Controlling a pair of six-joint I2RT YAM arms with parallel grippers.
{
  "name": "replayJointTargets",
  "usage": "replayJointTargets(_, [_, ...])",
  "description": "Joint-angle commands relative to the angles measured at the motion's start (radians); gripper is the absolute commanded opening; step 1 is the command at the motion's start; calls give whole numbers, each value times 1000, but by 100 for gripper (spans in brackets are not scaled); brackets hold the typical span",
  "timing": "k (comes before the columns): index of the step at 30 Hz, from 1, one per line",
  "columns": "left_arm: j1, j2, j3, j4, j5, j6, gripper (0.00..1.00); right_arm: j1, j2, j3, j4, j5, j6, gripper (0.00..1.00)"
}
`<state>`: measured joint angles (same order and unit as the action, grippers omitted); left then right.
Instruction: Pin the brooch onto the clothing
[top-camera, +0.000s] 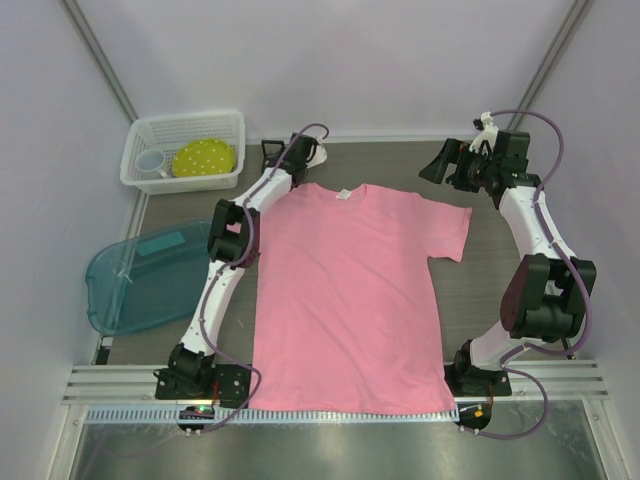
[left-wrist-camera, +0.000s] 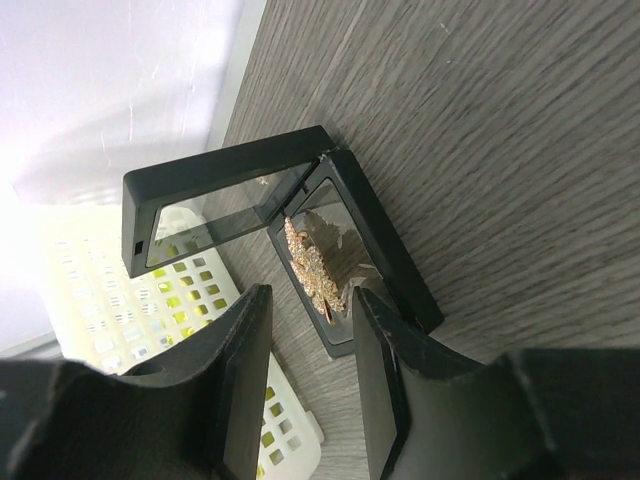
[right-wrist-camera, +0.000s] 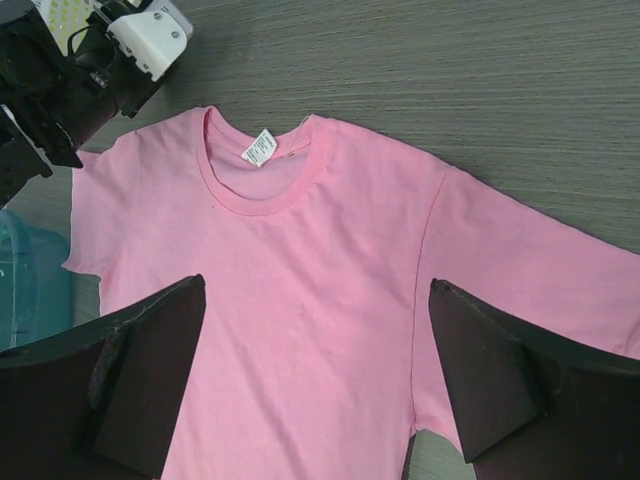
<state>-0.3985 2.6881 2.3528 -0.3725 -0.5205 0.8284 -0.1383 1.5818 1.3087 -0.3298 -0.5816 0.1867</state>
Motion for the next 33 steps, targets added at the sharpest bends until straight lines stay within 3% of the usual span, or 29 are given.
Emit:
replayJointTargets(1, [6,13,39,50,-4,23,40,6,-16,38,14,-4,-10,99])
replayJointTargets(8, [6,22,33,78,-4,46,33,6,-13,38,12,-4,-6,98])
replayJointTargets(11, [6,21,25,86,-1,54,18,6,-9,41,11,17,-6,99])
replayJointTargets(19, [0,-34,-47,139,1,75,0,8,-14,40,9,11,-4,98])
replayJointTargets(25, [-16,-115,-122,187,7,90,0,14,-46,24,27,37,-20,98])
replayJointTargets(29, [-31,-214,-190,187,17,90,0,26,-94,-12,77,71,-56,99])
replayJointTargets(33, [-52,-365,-285,164,45,84,0,31,-95,32,20,63,-124,98])
